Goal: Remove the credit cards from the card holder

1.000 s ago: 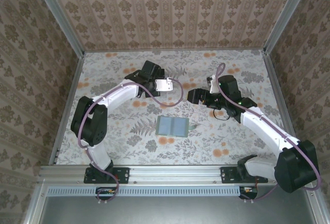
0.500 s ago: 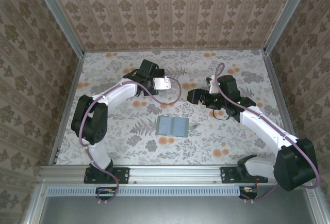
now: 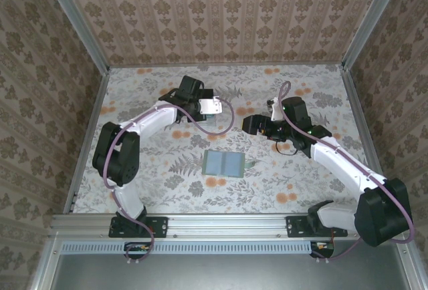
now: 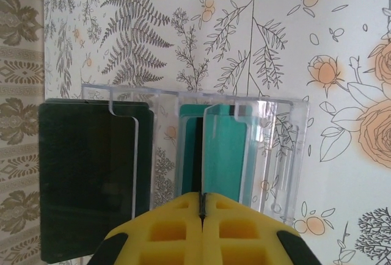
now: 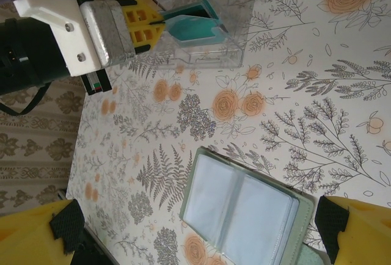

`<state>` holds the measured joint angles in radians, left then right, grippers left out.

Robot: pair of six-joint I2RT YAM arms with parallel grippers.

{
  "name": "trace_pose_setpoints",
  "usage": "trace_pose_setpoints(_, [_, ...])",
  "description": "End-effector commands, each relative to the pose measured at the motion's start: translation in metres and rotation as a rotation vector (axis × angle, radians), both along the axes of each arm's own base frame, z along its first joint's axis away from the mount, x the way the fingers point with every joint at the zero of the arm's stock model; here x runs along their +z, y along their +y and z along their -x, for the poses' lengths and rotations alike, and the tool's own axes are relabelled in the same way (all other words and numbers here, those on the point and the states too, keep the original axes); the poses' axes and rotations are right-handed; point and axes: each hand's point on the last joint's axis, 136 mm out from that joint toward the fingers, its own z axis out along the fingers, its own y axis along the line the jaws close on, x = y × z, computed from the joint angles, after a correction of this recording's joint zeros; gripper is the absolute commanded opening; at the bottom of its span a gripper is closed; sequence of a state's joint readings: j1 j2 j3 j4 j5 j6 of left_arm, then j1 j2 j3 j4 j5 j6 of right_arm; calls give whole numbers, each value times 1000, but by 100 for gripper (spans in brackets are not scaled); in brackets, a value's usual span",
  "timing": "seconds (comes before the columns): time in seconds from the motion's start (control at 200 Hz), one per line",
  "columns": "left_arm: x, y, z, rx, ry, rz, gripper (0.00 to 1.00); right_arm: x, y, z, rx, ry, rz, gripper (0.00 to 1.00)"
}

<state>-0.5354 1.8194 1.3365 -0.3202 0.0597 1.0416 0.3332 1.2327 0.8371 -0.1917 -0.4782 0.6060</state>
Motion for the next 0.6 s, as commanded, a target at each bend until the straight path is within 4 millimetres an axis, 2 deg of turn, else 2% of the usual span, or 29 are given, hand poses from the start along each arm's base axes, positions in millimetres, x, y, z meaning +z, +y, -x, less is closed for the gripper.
trace_pose_setpoints(0.0, [-12, 2, -5, -10, 20, 1, 0, 7, 1, -4, -4, 8, -14, 100])
trace_pose_setpoints(0.275, [-22, 5, -8, 14, 23, -3, 0, 5, 2, -6, -5, 19, -18, 100])
trace_pose_setpoints(0.33, [-22, 5, -11, 25, 11, 0, 10, 4, 3, -6, -2, 20, -20, 100])
trace_pose_setpoints(0.45, [-20, 6, -18, 53, 1, -4, 12, 4, 4, -8, 0, 23, -24, 100])
trace_pose_setpoints(0.53, [-20, 7, -23, 68, -3, -8, 21, 4, 5, -9, 2, 23, -28, 100])
trace_pose_setpoints(0.595, [-18, 7, -28, 81, -10, -6, 21, 4, 6, -10, 3, 24, -32, 100])
